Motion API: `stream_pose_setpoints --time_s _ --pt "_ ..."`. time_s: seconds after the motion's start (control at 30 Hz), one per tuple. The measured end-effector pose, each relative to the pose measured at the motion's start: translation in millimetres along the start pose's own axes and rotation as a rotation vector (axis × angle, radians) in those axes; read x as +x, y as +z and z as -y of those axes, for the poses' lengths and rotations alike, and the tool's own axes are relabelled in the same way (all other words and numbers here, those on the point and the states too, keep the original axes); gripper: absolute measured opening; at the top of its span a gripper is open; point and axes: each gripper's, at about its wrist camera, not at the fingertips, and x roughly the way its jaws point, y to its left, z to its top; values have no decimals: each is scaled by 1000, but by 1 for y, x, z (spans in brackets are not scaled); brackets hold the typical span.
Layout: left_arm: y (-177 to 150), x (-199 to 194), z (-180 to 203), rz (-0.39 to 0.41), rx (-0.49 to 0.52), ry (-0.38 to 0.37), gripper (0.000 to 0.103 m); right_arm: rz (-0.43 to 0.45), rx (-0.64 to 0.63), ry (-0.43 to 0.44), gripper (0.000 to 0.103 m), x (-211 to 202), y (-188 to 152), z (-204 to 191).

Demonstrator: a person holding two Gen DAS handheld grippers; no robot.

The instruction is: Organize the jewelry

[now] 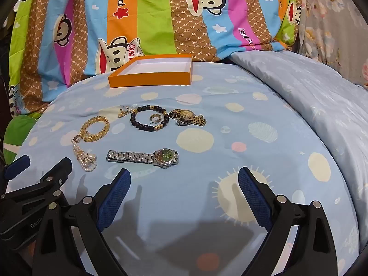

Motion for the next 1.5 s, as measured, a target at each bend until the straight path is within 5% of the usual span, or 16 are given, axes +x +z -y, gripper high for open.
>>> stream_pose_setpoints --time_s 1.5 --pt "1 -1 -3 17 -6 -1 94 13 -3 0 93 -2 -1 4"
